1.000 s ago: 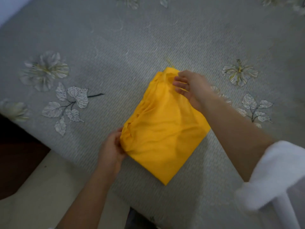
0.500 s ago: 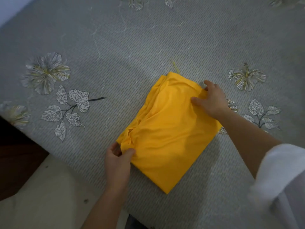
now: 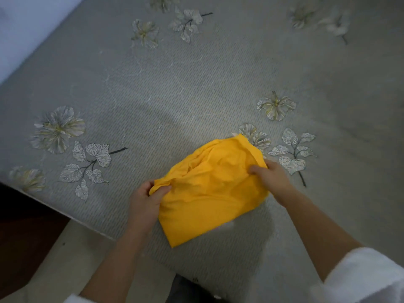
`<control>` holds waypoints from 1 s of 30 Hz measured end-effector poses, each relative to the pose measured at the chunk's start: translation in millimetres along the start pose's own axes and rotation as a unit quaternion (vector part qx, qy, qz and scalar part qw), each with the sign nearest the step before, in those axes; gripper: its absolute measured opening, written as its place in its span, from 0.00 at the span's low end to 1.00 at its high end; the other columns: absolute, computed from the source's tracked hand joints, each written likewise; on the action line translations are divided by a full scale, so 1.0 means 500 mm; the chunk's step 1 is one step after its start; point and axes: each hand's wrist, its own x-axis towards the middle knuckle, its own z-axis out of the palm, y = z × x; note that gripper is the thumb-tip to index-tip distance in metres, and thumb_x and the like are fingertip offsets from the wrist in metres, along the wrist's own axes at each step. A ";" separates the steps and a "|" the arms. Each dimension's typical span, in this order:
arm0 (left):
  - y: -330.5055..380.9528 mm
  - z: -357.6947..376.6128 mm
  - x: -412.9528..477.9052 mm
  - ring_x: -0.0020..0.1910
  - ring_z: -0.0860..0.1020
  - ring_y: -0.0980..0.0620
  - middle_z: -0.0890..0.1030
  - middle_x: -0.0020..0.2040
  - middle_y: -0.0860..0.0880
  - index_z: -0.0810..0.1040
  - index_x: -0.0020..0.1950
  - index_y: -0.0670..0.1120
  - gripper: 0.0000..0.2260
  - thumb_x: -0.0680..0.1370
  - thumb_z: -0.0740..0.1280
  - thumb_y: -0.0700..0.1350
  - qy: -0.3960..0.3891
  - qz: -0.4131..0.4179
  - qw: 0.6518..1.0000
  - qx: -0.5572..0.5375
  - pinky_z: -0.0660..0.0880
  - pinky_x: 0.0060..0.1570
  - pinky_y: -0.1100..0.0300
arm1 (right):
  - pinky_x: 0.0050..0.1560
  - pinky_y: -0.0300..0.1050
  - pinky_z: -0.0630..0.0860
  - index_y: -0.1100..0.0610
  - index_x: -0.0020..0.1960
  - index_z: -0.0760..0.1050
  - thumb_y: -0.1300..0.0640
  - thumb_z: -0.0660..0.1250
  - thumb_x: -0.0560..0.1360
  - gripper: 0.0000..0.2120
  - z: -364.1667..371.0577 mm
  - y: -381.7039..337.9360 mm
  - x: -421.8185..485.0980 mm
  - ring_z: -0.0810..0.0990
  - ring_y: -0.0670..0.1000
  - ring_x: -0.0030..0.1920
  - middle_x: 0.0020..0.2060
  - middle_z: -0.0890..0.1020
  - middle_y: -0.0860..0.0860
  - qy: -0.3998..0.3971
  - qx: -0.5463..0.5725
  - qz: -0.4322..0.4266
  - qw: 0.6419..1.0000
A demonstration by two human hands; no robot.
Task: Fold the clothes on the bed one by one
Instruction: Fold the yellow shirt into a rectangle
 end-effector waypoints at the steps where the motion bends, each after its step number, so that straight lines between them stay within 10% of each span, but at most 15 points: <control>1: 0.017 0.003 -0.016 0.43 0.76 0.53 0.80 0.42 0.50 0.79 0.46 0.47 0.06 0.72 0.73 0.44 -0.019 0.012 1.000 0.014 0.69 0.38 0.58 | 0.44 0.48 0.73 0.54 0.46 0.79 0.58 0.69 0.72 0.04 -0.020 0.009 -0.030 0.78 0.52 0.44 0.46 0.81 0.53 0.004 0.026 0.009 1.000; 13: 0.148 0.228 -0.306 0.39 0.75 0.54 0.79 0.39 0.50 0.79 0.43 0.51 0.04 0.75 0.70 0.41 -0.218 0.143 0.951 0.166 0.69 0.38 0.57 | 0.48 0.49 0.71 0.56 0.51 0.78 0.59 0.70 0.72 0.08 -0.349 0.227 -0.461 0.76 0.55 0.49 0.49 0.80 0.55 0.177 0.154 0.048 0.971; 30: -0.026 0.770 -1.097 0.39 0.74 0.53 0.79 0.38 0.49 0.79 0.41 0.49 0.03 0.75 0.69 0.42 -0.456 0.270 0.813 0.241 0.68 0.38 0.58 | 0.34 0.43 0.66 0.59 0.42 0.76 0.60 0.70 0.72 0.04 -0.819 0.845 -1.088 0.73 0.48 0.38 0.36 0.76 0.51 0.412 0.241 0.073 0.876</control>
